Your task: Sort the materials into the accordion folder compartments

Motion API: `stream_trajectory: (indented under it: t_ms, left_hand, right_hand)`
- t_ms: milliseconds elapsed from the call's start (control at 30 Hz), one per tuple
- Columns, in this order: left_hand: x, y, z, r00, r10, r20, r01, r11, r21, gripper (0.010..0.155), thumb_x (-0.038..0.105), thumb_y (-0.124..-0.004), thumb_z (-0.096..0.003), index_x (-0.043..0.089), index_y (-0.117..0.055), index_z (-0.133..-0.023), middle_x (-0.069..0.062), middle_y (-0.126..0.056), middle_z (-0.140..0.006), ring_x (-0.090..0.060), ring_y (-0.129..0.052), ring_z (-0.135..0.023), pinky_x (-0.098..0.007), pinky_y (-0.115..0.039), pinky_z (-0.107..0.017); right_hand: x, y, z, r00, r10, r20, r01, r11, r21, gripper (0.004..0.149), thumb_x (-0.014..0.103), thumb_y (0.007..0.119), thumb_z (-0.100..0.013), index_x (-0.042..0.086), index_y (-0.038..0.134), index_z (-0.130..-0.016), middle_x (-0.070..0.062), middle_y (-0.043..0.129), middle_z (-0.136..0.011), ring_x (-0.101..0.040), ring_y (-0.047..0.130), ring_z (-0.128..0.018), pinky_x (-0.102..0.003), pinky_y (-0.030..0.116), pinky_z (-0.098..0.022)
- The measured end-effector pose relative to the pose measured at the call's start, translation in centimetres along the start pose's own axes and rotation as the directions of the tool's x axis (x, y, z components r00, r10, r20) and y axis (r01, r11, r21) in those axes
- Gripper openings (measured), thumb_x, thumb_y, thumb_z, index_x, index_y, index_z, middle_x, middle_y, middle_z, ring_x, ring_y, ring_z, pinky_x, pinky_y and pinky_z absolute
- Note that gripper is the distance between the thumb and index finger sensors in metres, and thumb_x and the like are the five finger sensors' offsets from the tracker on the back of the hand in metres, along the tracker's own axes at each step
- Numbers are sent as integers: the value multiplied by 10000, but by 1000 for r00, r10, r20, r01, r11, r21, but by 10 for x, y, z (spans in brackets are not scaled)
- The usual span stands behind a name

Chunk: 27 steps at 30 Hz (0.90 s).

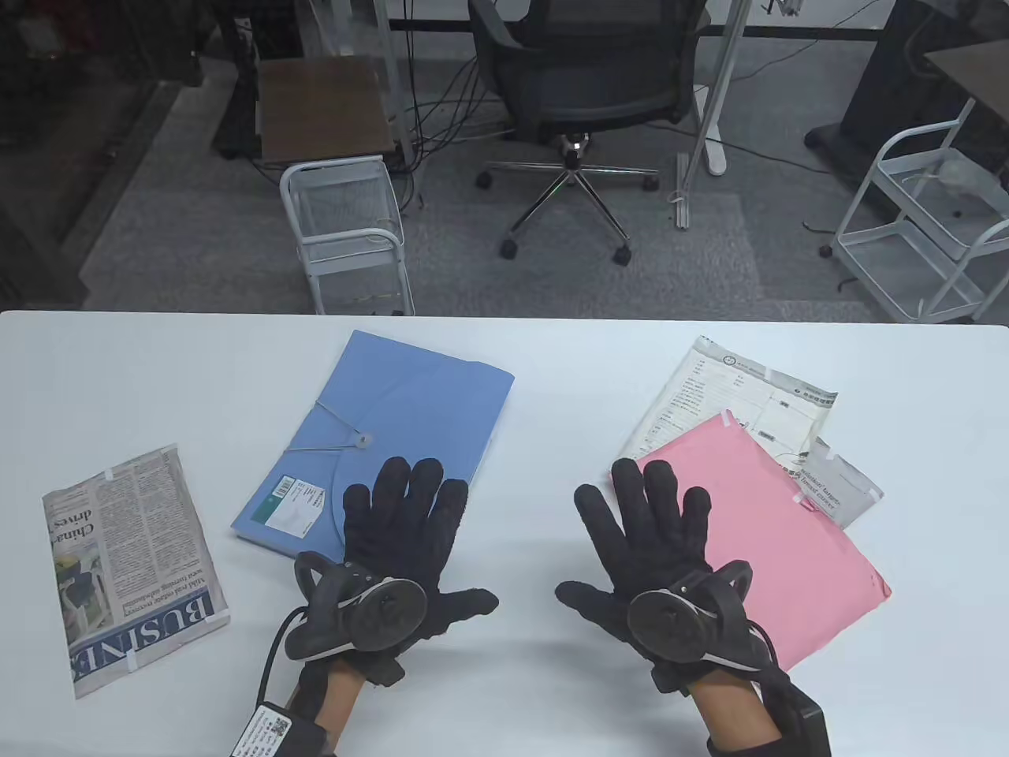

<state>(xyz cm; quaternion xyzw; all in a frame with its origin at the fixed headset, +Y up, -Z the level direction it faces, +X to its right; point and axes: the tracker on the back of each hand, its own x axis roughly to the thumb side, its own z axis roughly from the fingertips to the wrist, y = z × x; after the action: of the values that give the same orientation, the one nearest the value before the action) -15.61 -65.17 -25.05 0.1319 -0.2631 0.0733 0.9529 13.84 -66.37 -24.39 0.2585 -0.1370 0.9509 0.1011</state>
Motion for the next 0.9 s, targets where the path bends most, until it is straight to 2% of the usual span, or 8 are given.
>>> stream_trajectory:
  t_ms: [600,733,900]
  left_hand:
    - [-10,-3,-1,998,31,-48,-32,999,-36,1082,910,-430,-479,163,-317,-1254,-212,-203,-1311,-531,-167,-1157,-783,-266,-696]
    - [-27,-9,-1,992,43,-120,-52,996,-73,1075,907,-429,-482,163,-339,-1252,-214,-223,-1313,-534,-183,-1156,-780,-285,-703]
    - [-73,-24,-3,952,18,-305,-73,983,-168,1069,895,-441,-490,147,-357,-1250,-226,-252,-1307,-542,-213,-1152,-771,-319,-711]
  right_hand:
    - [-1,1,-3,1000,4,-17,-3,1000,27,874,768,499,-532,257,226,-1185,-253,138,-1243,-580,125,-1085,-851,202,-654]
    - [-7,1,-4,999,-12,-37,13,1000,24,870,764,507,-532,255,240,-1185,-252,155,-1246,-581,135,-1087,-850,206,-657]
    - [-16,4,-2,996,-50,-80,53,998,38,871,760,515,-535,250,242,-1186,-259,175,-1247,-585,151,-1088,-850,212,-656]
